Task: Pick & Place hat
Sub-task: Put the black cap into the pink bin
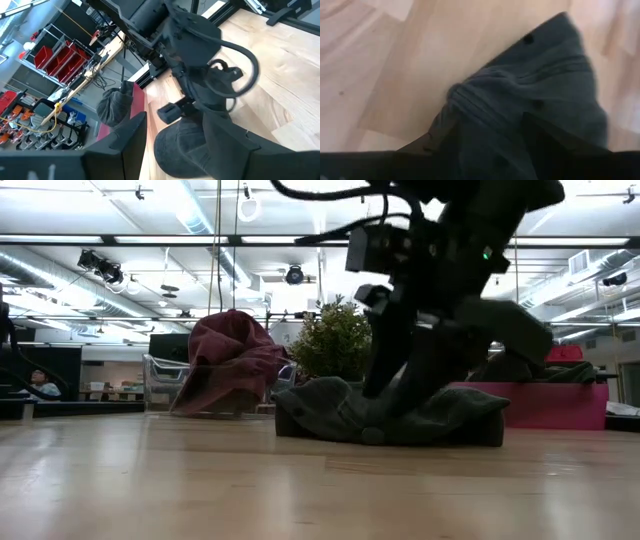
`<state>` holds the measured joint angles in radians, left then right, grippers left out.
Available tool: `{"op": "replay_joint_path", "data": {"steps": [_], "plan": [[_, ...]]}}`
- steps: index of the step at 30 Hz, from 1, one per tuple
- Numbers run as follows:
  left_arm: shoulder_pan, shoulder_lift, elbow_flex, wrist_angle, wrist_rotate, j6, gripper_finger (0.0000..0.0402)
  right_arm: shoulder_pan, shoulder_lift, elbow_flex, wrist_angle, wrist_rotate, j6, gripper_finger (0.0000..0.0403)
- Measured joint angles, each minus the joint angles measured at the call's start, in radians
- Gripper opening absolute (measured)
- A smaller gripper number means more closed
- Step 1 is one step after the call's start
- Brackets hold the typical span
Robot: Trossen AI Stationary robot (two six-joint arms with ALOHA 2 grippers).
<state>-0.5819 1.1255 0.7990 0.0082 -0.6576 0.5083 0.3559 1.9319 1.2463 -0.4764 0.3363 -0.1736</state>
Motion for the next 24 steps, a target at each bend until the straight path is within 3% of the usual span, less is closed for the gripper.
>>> {"op": "replay_joint_path", "data": {"steps": [8,11,14,15,21,24], "plan": [[0.0,0.0,0.0,0.001,0.0,0.0,0.0197,-0.015,0.072,0.004,0.018,-0.033,0.009,0.02],[0.0,0.0,0.0,0.001,0.0,0.0,0.0197,-0.013,0.07,0.004,0.011,-0.038,0.006,0.0146],[0.0,0.0,0.0,-0.001,0.0,0.0,0.0197,-0.01,0.039,0.008,-0.078,-0.04,0.054,0.0038],[0.0,0.0,0.0,-0.003,0.0,0.0,0.0197,-0.008,0.027,0.023,-0.105,-0.026,0.063,0.002],[0.0,0.0,0.0,-0.007,0.0,-0.004,0.0197,0.015,-0.077,0.116,-0.314,0.155,0.123,0.0004],[0.0,0.0,0.0,-0.009,0.0,-0.007,0.0197,0.029,-0.148,0.149,-0.313,0.195,0.155,0.0002]]}}
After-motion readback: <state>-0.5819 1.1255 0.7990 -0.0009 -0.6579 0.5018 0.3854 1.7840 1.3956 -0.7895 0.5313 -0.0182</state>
